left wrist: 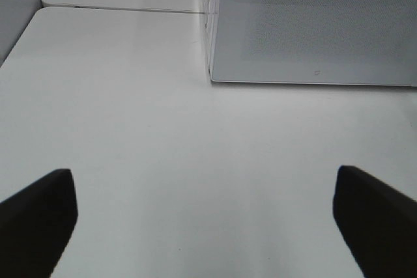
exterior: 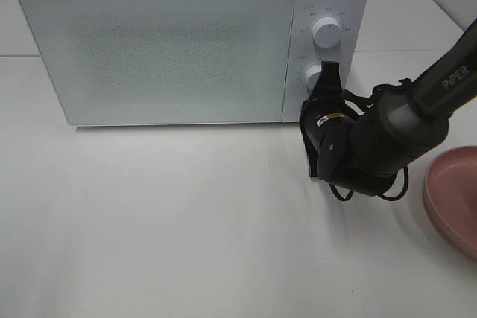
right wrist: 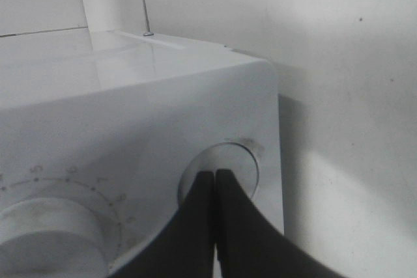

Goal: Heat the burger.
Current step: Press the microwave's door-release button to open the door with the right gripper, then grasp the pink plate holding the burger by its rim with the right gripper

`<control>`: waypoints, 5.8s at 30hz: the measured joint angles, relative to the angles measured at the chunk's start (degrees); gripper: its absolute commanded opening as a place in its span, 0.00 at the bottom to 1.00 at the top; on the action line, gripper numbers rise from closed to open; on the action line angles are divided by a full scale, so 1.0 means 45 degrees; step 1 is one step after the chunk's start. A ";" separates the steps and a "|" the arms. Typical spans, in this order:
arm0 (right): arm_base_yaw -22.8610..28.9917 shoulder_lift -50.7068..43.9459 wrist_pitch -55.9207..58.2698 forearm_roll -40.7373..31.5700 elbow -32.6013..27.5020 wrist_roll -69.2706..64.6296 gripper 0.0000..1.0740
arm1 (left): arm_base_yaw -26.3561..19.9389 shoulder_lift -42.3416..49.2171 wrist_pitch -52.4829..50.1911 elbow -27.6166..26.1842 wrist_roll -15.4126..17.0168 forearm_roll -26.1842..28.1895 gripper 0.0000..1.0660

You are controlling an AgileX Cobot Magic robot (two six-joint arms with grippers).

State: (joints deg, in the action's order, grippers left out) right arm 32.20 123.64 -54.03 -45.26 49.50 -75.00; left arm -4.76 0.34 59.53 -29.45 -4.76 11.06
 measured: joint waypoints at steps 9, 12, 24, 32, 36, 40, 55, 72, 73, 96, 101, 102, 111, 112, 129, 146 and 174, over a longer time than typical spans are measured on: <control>0.0000 0.0038 0.0000 -0.0102 0.0115 0.0013 0.00 | 0.0000 0.0000 0.0000 0.0000 0.0000 0.0000 0.94; 0.0000 0.0038 -0.0051 -0.0115 0.0115 -0.0013 0.00 | 0.0000 0.0000 0.0000 0.0000 0.0000 0.0000 0.94; 0.0000 0.0089 -0.0191 -0.0191 0.0229 -0.0025 0.00 | 0.0000 0.0000 0.0000 0.0000 0.0000 0.0000 0.94; 0.0089 0.0688 -0.0216 -0.0522 0.0764 -0.0013 0.00 | 0.0000 0.0000 0.0000 0.0000 0.0000 0.0000 0.94; 0.0153 0.0879 -0.0484 -0.1006 0.1082 0.0038 0.00 | 0.0000 0.0000 0.0000 0.0000 0.0000 0.0000 0.94; 0.0216 0.0955 -0.0611 -0.1222 0.1146 0.0229 0.00 | 0.0000 0.0000 0.0000 0.0000 0.0000 0.0000 0.94; 0.0216 0.0828 -0.0573 -0.1095 0.1044 0.0344 0.00 | 0.0000 0.0000 0.0000 0.0000 0.0000 0.0000 0.94; 0.0038 -0.0624 0.0331 0.0471 -0.0267 0.0382 0.00 | 0.0000 0.0000 0.0000 0.0000 0.0000 0.0000 0.94; 0.0038 -0.0624 0.0331 0.0471 -0.0267 0.0382 0.00 | 0.0000 0.0000 0.0000 0.0000 0.0000 0.0000 0.94; 0.0038 -0.5169 0.6494 0.1031 -0.2801 0.9015 0.02 | 0.0000 0.0000 0.0000 0.0000 0.0000 0.0000 0.94; -0.0127 -0.6061 0.8543 0.1070 -0.2801 1.1994 0.03 | 0.0000 0.0000 0.0000 0.0000 0.0000 0.0000 0.94; -0.0127 -0.6061 0.8543 0.1070 -0.2801 1.1994 0.03 | 0.0000 0.0000 0.0000 0.0000 0.0000 0.0000 0.94; -0.2101 -0.7410 1.3445 0.2394 -0.2814 1.5737 0.05 | 0.0000 0.0000 0.0000 0.0000 0.0000 0.0000 0.94; -0.2279 -0.7576 1.3917 0.2610 -0.2814 1.5877 0.06 | 0.0000 0.0000 0.0000 0.0000 0.0000 0.0000 0.94; -0.3527 -0.9613 1.9315 0.7283 -0.2305 1.6285 0.35 | 0.0000 0.0000 0.0000 0.0000 0.0000 0.0000 0.94; -0.3552 -0.9537 2.0996 1.1103 -0.1846 1.4540 0.94 | 0.0000 0.0000 0.0000 0.0000 0.0000 0.0000 0.94; -0.4826 -0.7398 2.0028 1.1408 -0.1681 1.4044 0.86 | 0.0000 0.0000 0.0000 0.0000 0.0000 0.0000 0.94</control>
State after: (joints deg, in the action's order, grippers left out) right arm 10.49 90.36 36.10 6.07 41.94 -11.80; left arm -4.76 0.34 59.53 -29.45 -4.76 11.06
